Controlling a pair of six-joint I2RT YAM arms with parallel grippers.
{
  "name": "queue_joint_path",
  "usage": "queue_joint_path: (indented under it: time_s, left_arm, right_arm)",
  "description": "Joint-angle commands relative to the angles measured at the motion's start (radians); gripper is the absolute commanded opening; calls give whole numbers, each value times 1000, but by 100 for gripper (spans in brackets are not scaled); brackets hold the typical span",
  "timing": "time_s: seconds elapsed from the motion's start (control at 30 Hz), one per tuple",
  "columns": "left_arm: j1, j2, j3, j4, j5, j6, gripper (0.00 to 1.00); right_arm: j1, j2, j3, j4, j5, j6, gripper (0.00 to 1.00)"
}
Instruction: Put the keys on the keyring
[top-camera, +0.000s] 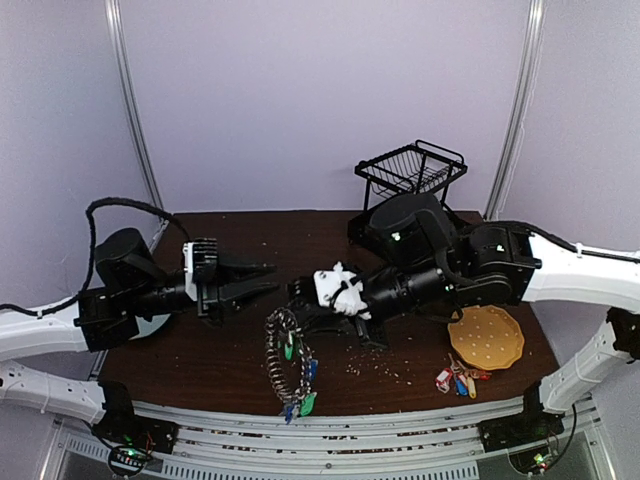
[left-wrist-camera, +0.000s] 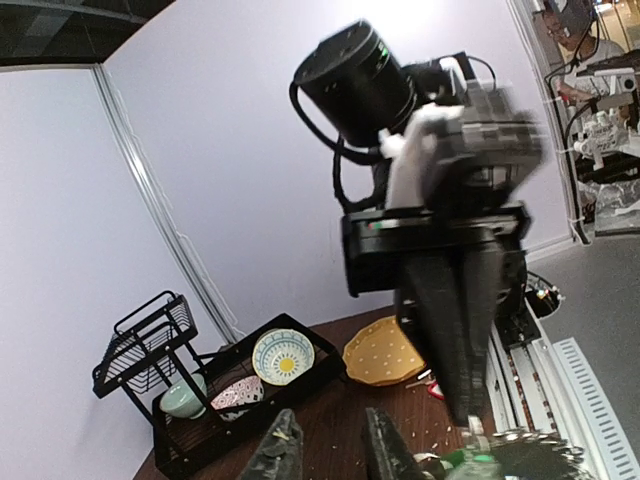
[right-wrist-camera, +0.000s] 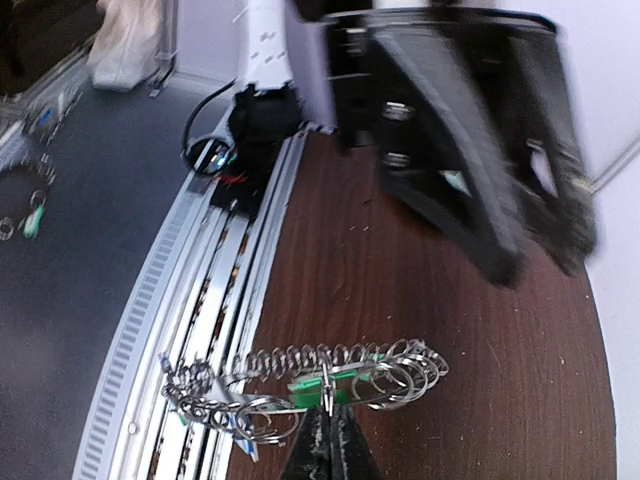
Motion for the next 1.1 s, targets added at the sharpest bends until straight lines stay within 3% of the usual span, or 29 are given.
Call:
queue_joint_path:
  time_s: [0.0,0.23,0.33,0.43,0.6,0.9,1.07]
  left_arm:
    - [-12,-76,-61,1,20,-70,23]
    - [-99,-108,-120,68,-237,-123,24]
    - [-117,-70,-126,115,-240,-127,37]
    - [-132,-53,-132,146,-272,-120,41]
    - [-133,-60,-151,201,-419,-106,34]
    - [-154,-2,-143,272,-355,-128,34]
    - [-156,-3,-143,273,-391,-116,12]
  right_arm:
    - [-34,-80,-77,368,-2,309,0]
    - [-40,-111,-155,554,98,450,0]
    - [-41,-115,-176,599,114,472,0]
    - [-41,-113,-184,627,106,486,0]
    - [-40,-118,-211,659,95,497,0]
    - [-41,-101,-221,706,106,515,0]
    - [-41,-105,-229,714,99,520,0]
